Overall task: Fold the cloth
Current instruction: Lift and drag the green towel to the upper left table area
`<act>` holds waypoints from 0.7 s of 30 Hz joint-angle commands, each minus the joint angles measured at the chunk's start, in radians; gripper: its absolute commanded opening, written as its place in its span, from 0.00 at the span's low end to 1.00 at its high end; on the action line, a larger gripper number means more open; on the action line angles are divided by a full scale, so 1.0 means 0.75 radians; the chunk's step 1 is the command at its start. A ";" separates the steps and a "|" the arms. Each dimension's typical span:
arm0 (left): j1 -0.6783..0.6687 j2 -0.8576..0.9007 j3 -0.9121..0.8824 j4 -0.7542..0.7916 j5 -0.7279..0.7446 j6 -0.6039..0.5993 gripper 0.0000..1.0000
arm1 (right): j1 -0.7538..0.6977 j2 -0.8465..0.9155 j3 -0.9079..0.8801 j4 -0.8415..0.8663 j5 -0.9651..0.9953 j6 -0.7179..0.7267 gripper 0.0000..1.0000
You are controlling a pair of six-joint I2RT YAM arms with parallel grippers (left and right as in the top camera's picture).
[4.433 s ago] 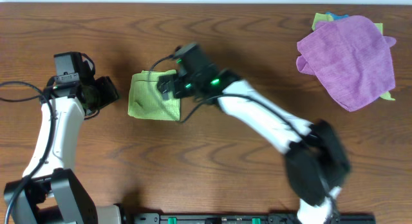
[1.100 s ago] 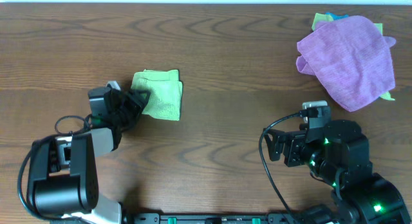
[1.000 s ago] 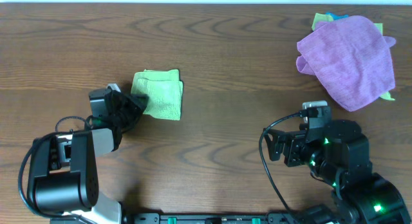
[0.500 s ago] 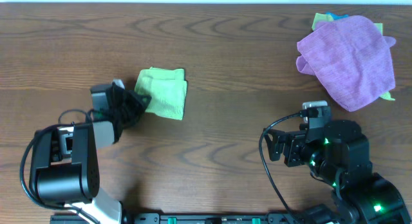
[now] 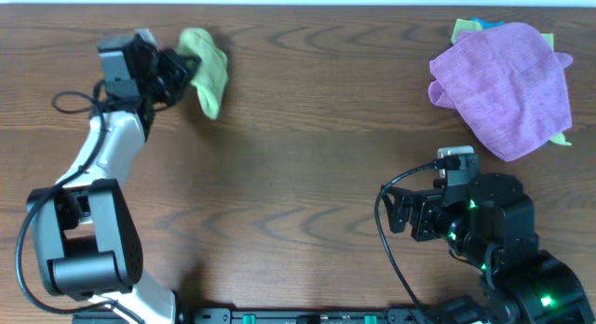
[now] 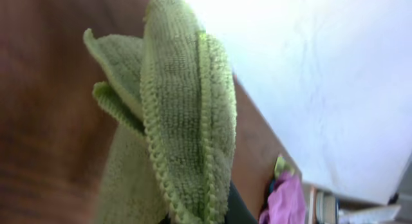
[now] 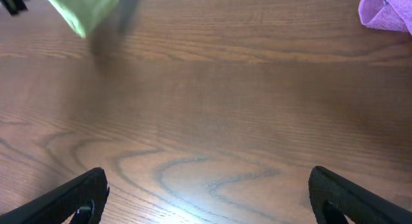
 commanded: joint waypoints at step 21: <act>0.178 0.446 0.521 0.068 -0.087 0.085 0.06 | -0.011 -0.003 -0.009 -0.001 -0.001 0.019 0.99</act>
